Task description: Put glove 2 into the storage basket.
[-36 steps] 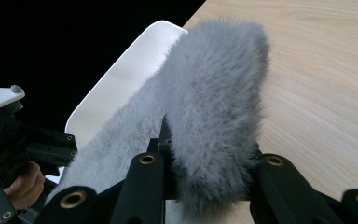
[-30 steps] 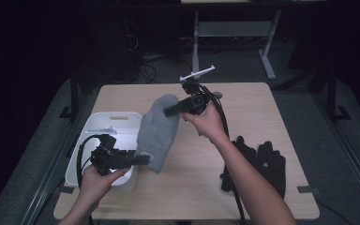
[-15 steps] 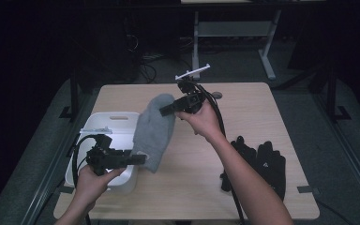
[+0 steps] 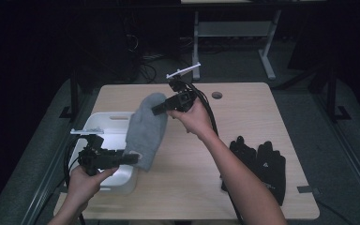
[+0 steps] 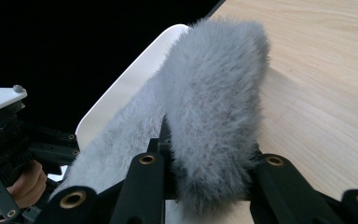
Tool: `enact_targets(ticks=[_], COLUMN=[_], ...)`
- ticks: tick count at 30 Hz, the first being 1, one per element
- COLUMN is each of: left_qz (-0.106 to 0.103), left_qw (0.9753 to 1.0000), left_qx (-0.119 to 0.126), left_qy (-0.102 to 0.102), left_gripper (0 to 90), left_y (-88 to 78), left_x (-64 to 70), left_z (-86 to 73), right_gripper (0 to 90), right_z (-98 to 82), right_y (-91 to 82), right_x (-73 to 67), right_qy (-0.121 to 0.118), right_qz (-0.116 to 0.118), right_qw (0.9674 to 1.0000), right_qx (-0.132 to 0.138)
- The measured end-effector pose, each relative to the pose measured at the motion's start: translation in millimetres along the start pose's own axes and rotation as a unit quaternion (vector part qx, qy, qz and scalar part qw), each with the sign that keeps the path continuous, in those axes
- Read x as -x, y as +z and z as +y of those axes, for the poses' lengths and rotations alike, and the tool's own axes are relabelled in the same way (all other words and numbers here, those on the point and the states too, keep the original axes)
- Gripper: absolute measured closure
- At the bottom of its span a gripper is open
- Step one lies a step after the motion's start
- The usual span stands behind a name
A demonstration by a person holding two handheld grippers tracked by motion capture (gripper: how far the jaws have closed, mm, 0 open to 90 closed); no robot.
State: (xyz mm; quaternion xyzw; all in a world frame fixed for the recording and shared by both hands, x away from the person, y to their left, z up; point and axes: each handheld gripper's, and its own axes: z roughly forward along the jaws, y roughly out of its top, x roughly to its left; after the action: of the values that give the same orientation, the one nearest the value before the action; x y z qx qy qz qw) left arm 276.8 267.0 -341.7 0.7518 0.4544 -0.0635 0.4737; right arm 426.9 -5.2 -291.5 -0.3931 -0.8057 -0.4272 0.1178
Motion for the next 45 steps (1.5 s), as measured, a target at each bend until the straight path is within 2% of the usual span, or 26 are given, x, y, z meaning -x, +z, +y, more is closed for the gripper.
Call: enact_targets(ticks=[20,27,32,33,45], left_qz=[0.019,0.028,0.033,0.035,0.042], left_qw=[0.9995,0.9991,0.9986,0.9987,0.9974], left_qx=[0.021,0.022,0.028,0.027,0.034], left_qy=[-0.016,-0.025,-0.028,-0.027,-0.048], left_gripper=[42.9,42.9,42.9,42.9,42.9], left_y=[-25.2,-33.8,-41.1,-43.1,-55.4], left_x=[-14.7,-20.3,-23.6,-24.5,-37.8], left_z=[-4.5,-7.9,-9.5,-9.7,-21.2], right_gripper=[72.1,72.1,72.1,72.1,72.3], right_z=[21.2,28.0,32.7,33.9,40.9], right_y=[26.2,38.3,47.2,48.9,72.4], right_x=[-15.8,-20.0,-23.3,-24.9,-32.6], right_qy=[-0.016,-0.013,-0.019,-0.013,-0.022], right_qz=[0.016,0.025,0.032,0.032,0.041], right_qw=[0.9997,0.9995,0.9991,0.9992,0.9983], right_qx=[-0.012,-0.017,-0.02,-0.019,-0.035])
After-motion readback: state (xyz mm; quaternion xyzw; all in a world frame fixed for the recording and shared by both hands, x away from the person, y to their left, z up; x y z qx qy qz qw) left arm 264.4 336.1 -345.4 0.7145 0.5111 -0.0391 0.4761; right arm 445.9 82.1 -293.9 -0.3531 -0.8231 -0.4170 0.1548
